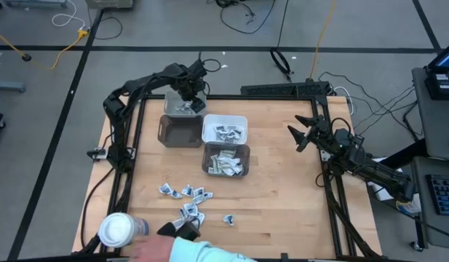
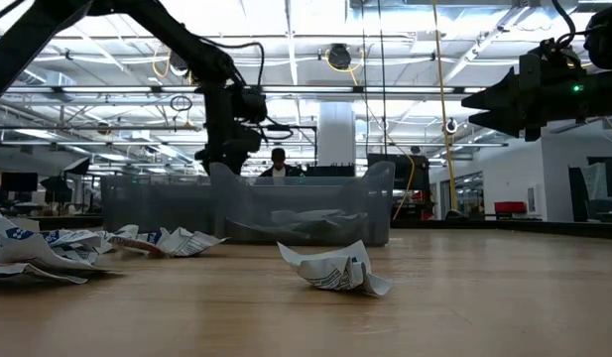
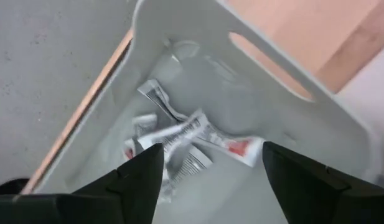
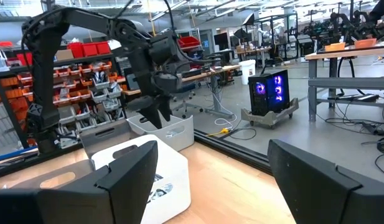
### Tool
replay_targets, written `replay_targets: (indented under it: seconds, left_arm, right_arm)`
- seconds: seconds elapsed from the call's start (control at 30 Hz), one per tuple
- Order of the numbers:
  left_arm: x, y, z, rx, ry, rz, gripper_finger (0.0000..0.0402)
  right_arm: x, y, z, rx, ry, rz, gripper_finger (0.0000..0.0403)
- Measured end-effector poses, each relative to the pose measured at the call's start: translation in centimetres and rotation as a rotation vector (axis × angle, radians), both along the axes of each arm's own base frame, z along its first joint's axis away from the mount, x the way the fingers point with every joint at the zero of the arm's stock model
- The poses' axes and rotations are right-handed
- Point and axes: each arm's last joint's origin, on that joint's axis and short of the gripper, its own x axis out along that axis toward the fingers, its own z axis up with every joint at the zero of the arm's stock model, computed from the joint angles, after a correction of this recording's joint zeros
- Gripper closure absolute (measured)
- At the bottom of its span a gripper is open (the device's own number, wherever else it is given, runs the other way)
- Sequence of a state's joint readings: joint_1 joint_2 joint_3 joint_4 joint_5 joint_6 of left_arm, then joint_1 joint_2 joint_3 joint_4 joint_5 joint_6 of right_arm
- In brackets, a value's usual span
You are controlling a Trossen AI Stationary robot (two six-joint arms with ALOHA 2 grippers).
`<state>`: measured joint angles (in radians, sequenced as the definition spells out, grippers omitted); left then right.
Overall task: Pick & Place First Aid Supplies
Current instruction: Put the orange ointment pack into the gray bin
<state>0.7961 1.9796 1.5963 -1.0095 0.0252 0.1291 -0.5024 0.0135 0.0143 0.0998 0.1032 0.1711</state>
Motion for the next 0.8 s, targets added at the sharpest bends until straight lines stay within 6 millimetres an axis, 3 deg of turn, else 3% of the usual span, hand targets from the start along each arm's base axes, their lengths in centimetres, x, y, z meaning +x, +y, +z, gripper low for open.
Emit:
replay_targets:
  seconds: [0.27,0.43,0.8]
  left_arm:
    - [-1.3,-2.4,3.5,-0.032,0.014,0.06,0.0136]
    - [-1.8,-4.7,4.5,-0.064,0.039,0.078,0.0146]
    - [-1.3,-16.4,4.1,-0.096,0.004,0.071,0.0134]
  right_arm:
    - [0.0,0.0,0.0,0.0,0.0,0.0,0.0105]
    - [0.0,0.0,0.0,0.0,0.0,0.0,0.0105]
    - [0.0,0.0,0.0,0.0,0.0,0.0,0.0105]
